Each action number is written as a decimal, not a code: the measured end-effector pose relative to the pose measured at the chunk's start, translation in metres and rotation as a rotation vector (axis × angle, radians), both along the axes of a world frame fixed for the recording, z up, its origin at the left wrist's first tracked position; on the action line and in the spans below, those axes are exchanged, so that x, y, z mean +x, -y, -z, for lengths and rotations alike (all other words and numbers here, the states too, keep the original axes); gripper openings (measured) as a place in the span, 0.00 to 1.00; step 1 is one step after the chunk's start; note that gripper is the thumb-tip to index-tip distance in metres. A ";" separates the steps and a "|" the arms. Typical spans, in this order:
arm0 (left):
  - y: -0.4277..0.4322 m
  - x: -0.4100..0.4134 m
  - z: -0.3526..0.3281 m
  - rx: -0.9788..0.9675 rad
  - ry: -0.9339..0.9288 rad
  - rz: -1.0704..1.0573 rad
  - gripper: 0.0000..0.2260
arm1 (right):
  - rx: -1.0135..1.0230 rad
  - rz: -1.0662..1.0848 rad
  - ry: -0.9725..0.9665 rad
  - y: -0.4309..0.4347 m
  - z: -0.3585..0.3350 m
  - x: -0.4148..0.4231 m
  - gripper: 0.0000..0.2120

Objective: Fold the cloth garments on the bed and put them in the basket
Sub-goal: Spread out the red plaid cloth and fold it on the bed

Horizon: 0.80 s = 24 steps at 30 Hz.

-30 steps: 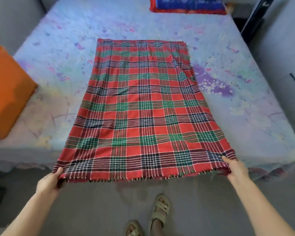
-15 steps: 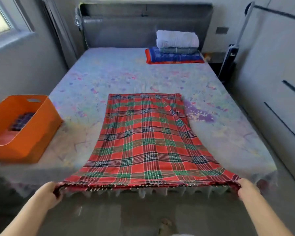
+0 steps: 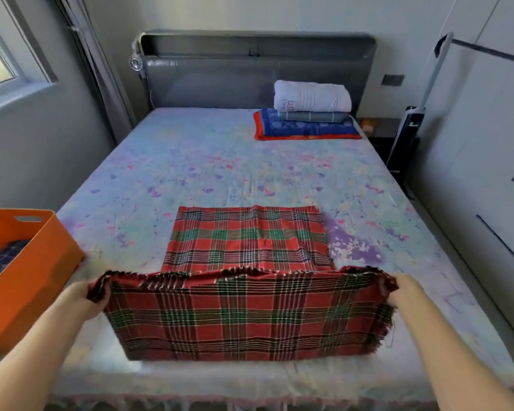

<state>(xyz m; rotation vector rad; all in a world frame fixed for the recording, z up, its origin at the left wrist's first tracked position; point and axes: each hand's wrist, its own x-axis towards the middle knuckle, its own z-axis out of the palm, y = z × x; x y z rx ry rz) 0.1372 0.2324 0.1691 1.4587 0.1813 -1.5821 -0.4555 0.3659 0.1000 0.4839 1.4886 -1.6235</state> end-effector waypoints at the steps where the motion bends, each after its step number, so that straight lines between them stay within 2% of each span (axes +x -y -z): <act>1: 0.021 -0.008 -0.003 -0.016 -0.028 0.000 0.33 | 0.025 0.008 0.024 0.020 -0.008 -0.006 0.12; 3: 0.067 -0.025 -0.009 -0.055 -0.088 -0.065 0.31 | 0.019 0.018 0.008 0.064 -0.020 -0.016 0.14; 5: 0.102 -0.045 -0.008 -0.106 -0.174 -0.166 0.19 | -0.001 0.002 0.022 0.098 -0.019 -0.027 0.14; 6: 0.115 -0.053 -0.009 -0.118 -0.189 -0.234 0.16 | -0.022 0.009 0.030 0.110 -0.021 -0.028 0.14; 11: 0.189 -0.077 0.011 -0.065 -0.220 -0.313 0.16 | 0.000 0.028 0.114 0.190 -0.008 -0.048 0.09; 16: 0.263 -0.098 0.047 -0.049 -0.219 -0.293 0.17 | 0.056 0.120 0.218 0.257 0.020 -0.067 0.10; 19: 0.322 -0.105 0.088 -0.005 -0.214 -0.261 0.18 | 0.056 0.162 0.230 0.302 0.041 -0.076 0.11; 22: 0.369 -0.119 0.121 -0.042 -0.203 -0.235 0.20 | 0.071 0.217 0.202 0.339 0.061 -0.084 0.03; 24: 0.404 -0.131 0.145 -0.024 -0.177 -0.244 0.17 | 0.119 0.253 0.178 0.367 0.083 -0.099 0.07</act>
